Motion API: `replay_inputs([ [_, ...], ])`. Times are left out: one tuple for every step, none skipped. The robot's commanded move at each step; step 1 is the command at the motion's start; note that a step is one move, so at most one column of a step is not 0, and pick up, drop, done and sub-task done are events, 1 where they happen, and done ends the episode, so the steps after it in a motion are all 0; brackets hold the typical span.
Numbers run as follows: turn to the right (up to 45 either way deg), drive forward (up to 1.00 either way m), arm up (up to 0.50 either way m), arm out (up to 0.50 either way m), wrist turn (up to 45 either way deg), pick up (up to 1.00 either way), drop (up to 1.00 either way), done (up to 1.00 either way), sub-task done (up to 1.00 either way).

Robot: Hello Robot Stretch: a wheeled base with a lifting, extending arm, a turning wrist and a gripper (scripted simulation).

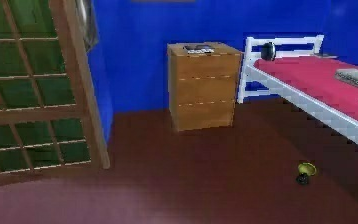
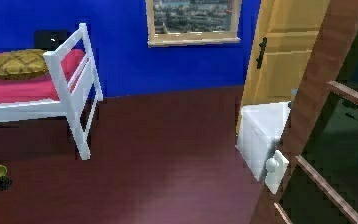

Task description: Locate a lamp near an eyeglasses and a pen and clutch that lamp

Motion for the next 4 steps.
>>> replay_inputs([
  [-30.0, 0.0, 0.0, 0.0, 0.0, 0.0, 0.0, 0.0, 0.0],
  [0.0, 0.6, 0.0, 0.0, 0.0, 0.0, 0.0, 0.0, 0.0],
  [-45.0, 0.0, 0.0, 0.0, 0.0, 0.0, 0.0, 0.0, 0.0],
  [-9.0, 0.0, 0.0, 0.0, 0.0, 0.0, 0.0, 0.0, 0.0],
])
